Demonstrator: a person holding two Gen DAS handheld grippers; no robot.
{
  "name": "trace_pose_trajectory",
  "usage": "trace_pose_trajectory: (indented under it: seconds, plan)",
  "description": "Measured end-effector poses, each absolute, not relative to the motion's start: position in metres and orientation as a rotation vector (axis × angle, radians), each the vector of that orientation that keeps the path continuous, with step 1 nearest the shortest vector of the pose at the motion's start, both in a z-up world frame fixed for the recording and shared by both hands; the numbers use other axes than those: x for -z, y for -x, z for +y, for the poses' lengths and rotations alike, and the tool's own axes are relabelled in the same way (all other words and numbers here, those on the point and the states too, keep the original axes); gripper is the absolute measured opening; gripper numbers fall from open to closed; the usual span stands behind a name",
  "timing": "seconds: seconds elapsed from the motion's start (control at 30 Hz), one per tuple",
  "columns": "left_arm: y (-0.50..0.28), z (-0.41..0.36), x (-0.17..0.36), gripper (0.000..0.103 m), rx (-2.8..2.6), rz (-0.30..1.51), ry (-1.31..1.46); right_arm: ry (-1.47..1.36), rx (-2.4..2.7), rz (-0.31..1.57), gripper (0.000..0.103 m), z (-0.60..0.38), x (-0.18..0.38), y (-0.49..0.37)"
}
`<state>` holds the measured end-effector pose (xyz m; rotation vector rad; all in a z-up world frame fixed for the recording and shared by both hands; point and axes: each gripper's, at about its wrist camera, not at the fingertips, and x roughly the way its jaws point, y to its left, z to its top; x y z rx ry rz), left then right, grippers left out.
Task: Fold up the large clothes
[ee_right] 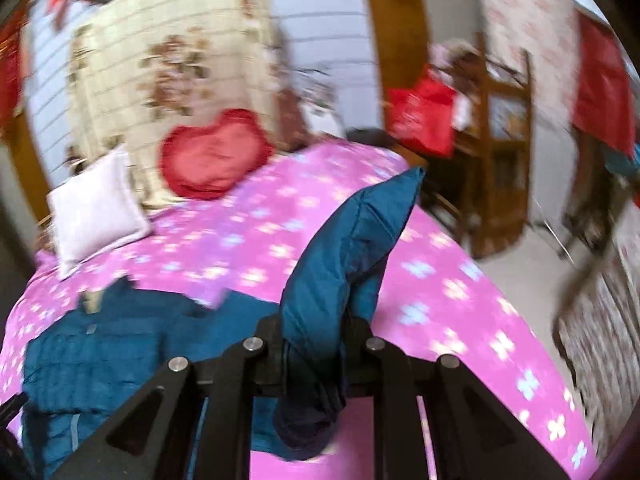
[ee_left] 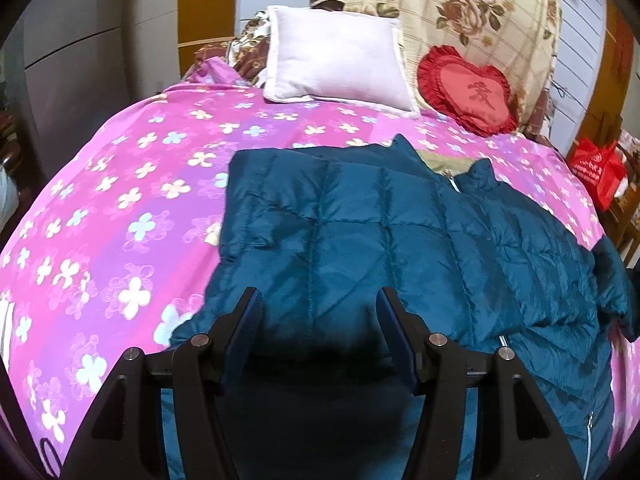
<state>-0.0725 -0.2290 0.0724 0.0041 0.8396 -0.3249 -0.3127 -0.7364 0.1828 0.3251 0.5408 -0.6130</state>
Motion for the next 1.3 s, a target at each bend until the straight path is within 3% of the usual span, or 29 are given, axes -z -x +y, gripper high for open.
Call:
trace_pose_trajectory:
  seconds: [0.2,0.47,0.77,0.97,1.07,1.13,1.3]
  plan:
    - [0.064,-0.217,-0.068,0.041,0.316,0.866,0.016,-0.243,0.447,0.576,0.017,-0.662,-0.203,0.235]
    - [0.051,-0.189,-0.073,0.041,0.288,0.870,0.095,-0.186,0.218,0.644,0.017,-0.549,-0.186,0.136]
    - [0.039,-0.152,-0.073,0.041,0.257,0.881,0.193,-0.210,-0.046,0.763,0.017,-0.428,-0.129,0.047]
    - [0.031,-0.138,-0.072,0.041,0.258,0.881,0.256,-0.214,-0.137,0.915,0.018,-0.368,-0.061,0.006]
    - [0.030,-0.137,-0.071,0.041,0.283,0.885,0.295,-0.262,-0.229,0.986,0.039,-0.359,-0.041,0.002]
    - [0.032,-0.139,-0.072,0.041,0.313,0.877,0.320,-0.291,-0.293,0.957,0.072,-0.361,-0.049,0.012]
    - [0.039,-0.155,-0.078,0.041,0.413,0.851,0.390,-0.231,-0.226,0.866,0.076,-0.395,-0.086,0.050]
